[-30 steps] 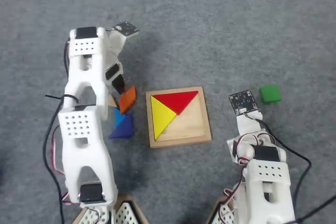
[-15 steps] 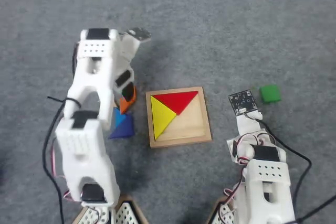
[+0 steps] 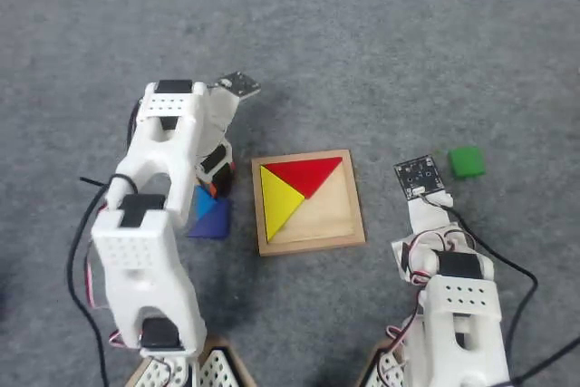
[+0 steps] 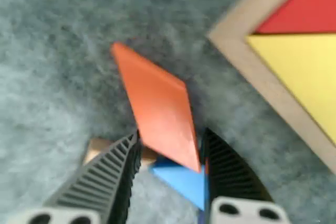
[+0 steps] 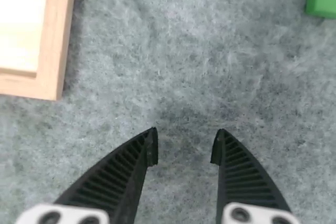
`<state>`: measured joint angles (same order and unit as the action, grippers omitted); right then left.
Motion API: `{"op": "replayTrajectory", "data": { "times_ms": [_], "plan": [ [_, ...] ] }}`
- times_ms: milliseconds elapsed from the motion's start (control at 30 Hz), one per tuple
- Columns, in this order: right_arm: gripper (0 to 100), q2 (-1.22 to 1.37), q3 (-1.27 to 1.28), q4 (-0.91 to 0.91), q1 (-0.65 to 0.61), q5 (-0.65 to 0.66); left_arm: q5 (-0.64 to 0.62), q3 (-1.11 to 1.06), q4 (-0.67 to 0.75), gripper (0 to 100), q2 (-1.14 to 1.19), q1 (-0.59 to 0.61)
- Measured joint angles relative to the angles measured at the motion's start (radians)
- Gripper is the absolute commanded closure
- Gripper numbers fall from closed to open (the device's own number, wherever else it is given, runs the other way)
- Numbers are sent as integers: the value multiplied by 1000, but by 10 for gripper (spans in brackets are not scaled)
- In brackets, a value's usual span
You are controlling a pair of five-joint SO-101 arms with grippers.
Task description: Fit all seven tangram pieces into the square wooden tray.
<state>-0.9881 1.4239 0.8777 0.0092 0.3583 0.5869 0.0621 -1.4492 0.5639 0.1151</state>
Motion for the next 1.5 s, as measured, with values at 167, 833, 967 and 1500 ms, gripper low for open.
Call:
{"op": "replayTrajectory", "data": {
  "times_ms": [167,833,967,1500],
  "plan": [
    [806,0,0,0,0,0,3,109,-21,822,78,15],
    [806,0,0,0,0,0,-26,209,-114,822,32,-29],
    [806,0,0,0,0,0,-40,193,-28,822,100,-31],
    [806,0,0,0,-2,0,-41,537,-166,822,247,61]
  ]
}}
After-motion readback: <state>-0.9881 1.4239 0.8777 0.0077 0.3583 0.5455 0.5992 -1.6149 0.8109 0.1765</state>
